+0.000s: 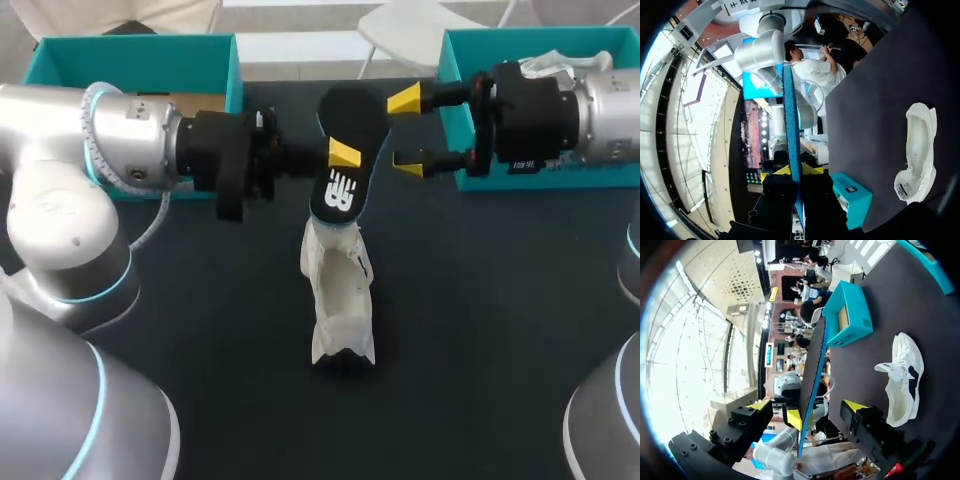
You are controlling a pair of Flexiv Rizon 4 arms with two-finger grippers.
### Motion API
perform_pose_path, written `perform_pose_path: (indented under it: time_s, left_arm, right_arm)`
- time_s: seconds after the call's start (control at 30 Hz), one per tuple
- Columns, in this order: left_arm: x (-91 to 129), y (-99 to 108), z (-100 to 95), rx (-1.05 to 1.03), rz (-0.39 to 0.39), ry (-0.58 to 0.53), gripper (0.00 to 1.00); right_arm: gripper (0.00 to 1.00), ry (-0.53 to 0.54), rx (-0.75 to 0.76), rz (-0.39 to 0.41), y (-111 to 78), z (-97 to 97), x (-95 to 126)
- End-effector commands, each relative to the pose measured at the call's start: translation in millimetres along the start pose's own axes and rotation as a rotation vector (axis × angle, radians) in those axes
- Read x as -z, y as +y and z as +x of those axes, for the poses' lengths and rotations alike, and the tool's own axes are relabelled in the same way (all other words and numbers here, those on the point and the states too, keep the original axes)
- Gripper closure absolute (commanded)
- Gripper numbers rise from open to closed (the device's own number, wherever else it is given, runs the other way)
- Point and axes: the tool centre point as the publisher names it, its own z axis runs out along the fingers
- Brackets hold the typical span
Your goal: Take the shoe out of the shoebox, open the shoe tongue, remove and reinsert the insole, then place the shoe into the shoebox
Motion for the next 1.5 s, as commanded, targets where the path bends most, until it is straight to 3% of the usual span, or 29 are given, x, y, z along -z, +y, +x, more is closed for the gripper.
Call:
perform_pose_path:
  time_s: [0.03,0.13,0.33,0.4,0.57,0.67,0.87,0.97,1.0,1.03,1.2,1.23,1.27,1.5]
  left_arm:
    - [-16,6,3.4,0.002,0.013,-0.021,1.0]
    - [-16,-1,10.7,0.012,0.011,-0.024,1.0]
    - [-20,-5,19.0,0.025,0.005,-0.022,1.0]
    - [-23,-5,18.5,0.019,0.002,-0.024,1.0]
    - [-26,-3,15.9,0.001,-0.002,-0.022,1.0]
    - [-24,-2,14.0,-0.002,-0.011,-0.038,1.0]
    - [-20,-5,11.0,-0.014,-0.03,-0.062,1.0]
    - [-19,-6,10.8,-0.012,-0.033,-0.067,1.0]
    - [-19,-6,10.9,-0.012,-0.035,-0.068,1.0]
    - [-19,-6,11.3,-0.008,-0.035,-0.069,1.0]
    - [-18,-6,12.8,0.011,-0.033,-0.062,1.0]
    - [-18,-7,13.9,0.02,-0.043,-0.062,0.61]
    - [-15,-7,15.1,0.035,-0.035,-0.061,0.0]
    - [35,-12,28.5,0.075,-0.147,-0.053,0.0]
  right_arm:
    - [0.38,0.004,0.0,-0.01,5.0,-2.5,-6]
    - [0.34,0.003,0.002,-0.021,13.0,-2.1,-7]
    - [0.47,0.018,0.001,-0.006,21.9,0.9,-17]
    - [0.46,0.019,0.001,0.001,22.3,1.2,-21]
    - [0.59,0.023,-0.004,0.011,20.7,0.4,-27]
    - [0.79,0.019,-0.01,0.008,19.6,-2.1,-26]
    - [0.76,0.007,-0.026,-0.013,19.9,-7.2,-20]
    - [0.85,0.004,-0.031,-0.015,19.9,-9.8,-21]
    - [0.96,0.002,-0.034,-0.014,20.0,-10.3,-21]
    - [1.0,0.0,-0.035,-0.014,20.0,-10.4,-22]
    - [1.0,-0.002,-0.03,-0.011,20.1,-9.2,-25]
    - [1.0,-0.002,-0.029,-0.011,20.2,-9.2,-25]
    - [1.0,-0.002,-0.029,-0.011,20.7,-9.5,-25]
    - [1.0,-0.022,-0.037,-0.014,26.3,-17.1,-24]
